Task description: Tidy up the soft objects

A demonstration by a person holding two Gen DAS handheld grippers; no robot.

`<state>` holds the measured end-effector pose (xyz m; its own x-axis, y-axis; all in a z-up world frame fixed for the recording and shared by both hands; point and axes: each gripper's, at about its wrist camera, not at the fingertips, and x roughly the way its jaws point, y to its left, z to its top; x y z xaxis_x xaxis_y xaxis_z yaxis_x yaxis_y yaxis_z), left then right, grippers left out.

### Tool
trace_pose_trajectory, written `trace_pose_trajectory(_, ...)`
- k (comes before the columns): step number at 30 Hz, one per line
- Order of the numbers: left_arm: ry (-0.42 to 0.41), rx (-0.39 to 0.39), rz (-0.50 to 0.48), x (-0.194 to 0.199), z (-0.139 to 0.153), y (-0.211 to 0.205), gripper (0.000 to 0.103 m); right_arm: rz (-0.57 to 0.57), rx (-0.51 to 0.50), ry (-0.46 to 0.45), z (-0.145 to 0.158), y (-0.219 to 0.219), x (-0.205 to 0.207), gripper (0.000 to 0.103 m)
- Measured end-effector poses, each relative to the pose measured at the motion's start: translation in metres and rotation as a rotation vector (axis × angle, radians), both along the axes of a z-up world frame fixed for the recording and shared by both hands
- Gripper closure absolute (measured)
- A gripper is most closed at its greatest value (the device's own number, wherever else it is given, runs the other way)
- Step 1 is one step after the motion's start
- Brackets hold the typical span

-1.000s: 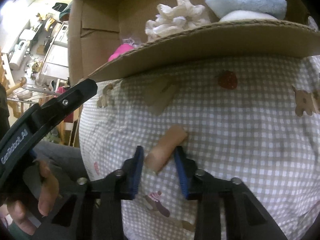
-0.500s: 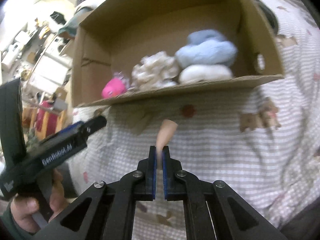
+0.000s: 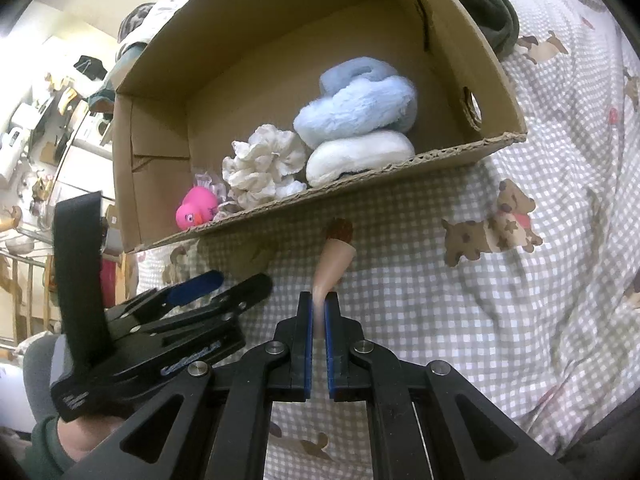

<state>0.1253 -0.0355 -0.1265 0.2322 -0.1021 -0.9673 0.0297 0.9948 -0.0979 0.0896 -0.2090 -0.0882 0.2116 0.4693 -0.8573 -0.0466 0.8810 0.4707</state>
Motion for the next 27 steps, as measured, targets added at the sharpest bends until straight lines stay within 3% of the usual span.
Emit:
trace_pose_trajectory(5, -0.026, -0.008, -0.005, 0.004, 0.002, -0.002, 0.083, 0.004, 0.002, -0.003, 0.001, 0.001, -0.002, 0.096)
trace_pose_trajectory(8, -0.032, -0.027, -0.013, 0.002, 0.007, -0.004, 0.094, 0.005, 0.001, -0.002, -0.001, 0.002, 0.0, 0.096)
trace_pose_trajectory(16, -0.01, -0.123, 0.037, -0.021, 0.022, 0.001, 0.1, 0.014, -0.025, -0.011, -0.001, 0.005, 0.002, 0.096)
trace_pose_trajectory(27, -0.086, -0.113, 0.093, -0.057, 0.056, 0.014, 0.1, 0.051, -0.067, -0.059, 0.006, 0.013, -0.01, 0.096)
